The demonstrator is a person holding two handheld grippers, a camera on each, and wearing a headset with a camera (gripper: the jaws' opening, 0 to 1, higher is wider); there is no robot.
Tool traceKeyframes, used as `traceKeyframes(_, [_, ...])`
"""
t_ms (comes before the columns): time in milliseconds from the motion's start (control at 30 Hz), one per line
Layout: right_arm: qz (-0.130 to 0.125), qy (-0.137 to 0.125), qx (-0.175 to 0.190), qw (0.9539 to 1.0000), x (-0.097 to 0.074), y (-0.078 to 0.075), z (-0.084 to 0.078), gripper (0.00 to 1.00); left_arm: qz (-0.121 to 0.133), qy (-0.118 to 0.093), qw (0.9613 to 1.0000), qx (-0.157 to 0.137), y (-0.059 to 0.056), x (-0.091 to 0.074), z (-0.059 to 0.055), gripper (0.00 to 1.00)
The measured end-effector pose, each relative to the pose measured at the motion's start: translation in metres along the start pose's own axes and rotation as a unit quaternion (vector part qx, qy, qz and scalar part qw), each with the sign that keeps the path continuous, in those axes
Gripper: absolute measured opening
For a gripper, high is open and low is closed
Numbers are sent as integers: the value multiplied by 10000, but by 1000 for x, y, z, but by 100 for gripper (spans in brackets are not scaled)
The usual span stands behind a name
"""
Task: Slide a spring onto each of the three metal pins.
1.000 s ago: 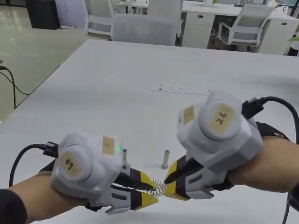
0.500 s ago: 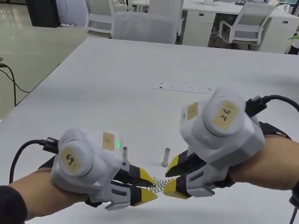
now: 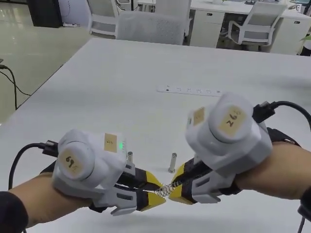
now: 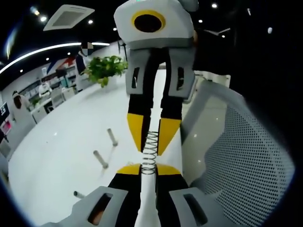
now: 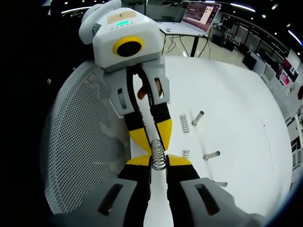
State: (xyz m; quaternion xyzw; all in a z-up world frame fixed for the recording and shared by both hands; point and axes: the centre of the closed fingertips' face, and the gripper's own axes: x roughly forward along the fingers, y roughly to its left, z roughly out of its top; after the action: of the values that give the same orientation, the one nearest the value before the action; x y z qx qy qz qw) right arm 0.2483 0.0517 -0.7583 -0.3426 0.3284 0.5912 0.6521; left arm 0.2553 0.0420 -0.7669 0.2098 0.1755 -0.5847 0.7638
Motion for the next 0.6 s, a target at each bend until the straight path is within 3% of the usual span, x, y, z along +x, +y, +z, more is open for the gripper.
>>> traceKeyframes(200, [67, -81, -66, 9999, 3, 5, 11, 8, -51, 115, 9999, 53, -4, 2, -4, 2])
traceKeyframes(467, [54, 25, -180, 9998, 4, 4, 9, 9, -47, 126, 9999, 40, -3, 1, -4, 2])
traceKeyframes(600, [65, -23, -128, 9999, 4, 4, 9, 14, -11, 104, 9999, 24, -1, 1, -4, 2])
